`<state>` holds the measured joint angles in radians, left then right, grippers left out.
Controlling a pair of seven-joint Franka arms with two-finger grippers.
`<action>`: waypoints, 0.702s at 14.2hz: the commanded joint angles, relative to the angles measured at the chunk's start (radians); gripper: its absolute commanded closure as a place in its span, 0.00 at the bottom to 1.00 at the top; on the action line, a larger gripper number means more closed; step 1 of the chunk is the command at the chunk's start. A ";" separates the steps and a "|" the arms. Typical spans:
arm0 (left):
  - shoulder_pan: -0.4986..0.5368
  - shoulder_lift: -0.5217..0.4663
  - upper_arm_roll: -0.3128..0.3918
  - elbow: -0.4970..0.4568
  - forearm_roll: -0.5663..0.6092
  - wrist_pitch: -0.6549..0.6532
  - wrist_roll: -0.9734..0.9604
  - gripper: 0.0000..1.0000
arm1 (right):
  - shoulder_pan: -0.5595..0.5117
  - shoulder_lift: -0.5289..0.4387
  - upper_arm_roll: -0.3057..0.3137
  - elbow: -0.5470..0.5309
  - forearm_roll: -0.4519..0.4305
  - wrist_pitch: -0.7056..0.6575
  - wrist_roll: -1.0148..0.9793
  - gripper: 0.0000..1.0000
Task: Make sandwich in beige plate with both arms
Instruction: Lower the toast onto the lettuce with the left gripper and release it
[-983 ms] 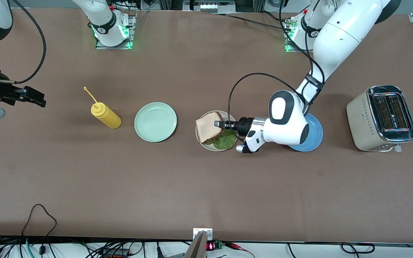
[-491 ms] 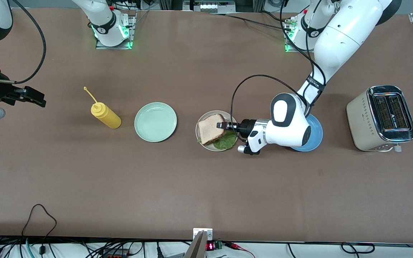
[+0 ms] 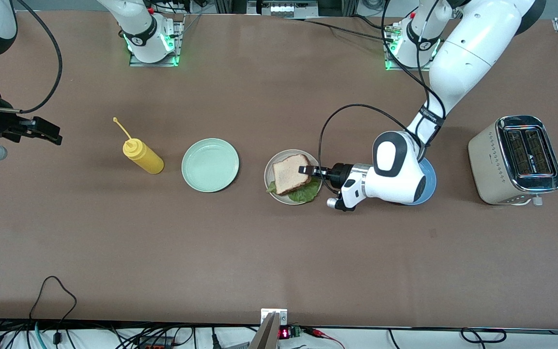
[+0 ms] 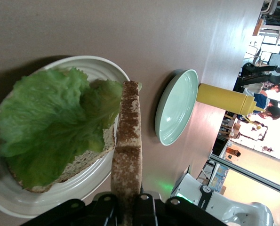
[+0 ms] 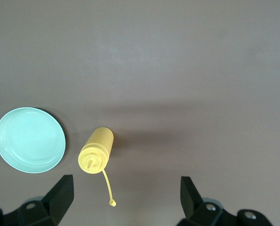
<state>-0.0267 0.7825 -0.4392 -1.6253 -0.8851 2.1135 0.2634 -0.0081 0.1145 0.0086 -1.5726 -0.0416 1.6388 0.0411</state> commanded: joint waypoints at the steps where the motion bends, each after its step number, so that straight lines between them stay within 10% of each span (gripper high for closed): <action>1: 0.011 0.015 0.000 0.005 0.005 -0.023 0.060 0.99 | -0.006 -0.001 0.002 0.003 0.017 -0.008 0.002 0.00; 10: 0.010 0.063 0.002 0.013 0.005 -0.021 0.108 0.94 | -0.006 -0.001 0.002 0.003 0.017 -0.008 0.000 0.00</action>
<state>-0.0221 0.8198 -0.4343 -1.6252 -0.8850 2.1082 0.3419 -0.0081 0.1145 0.0086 -1.5726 -0.0416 1.6388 0.0411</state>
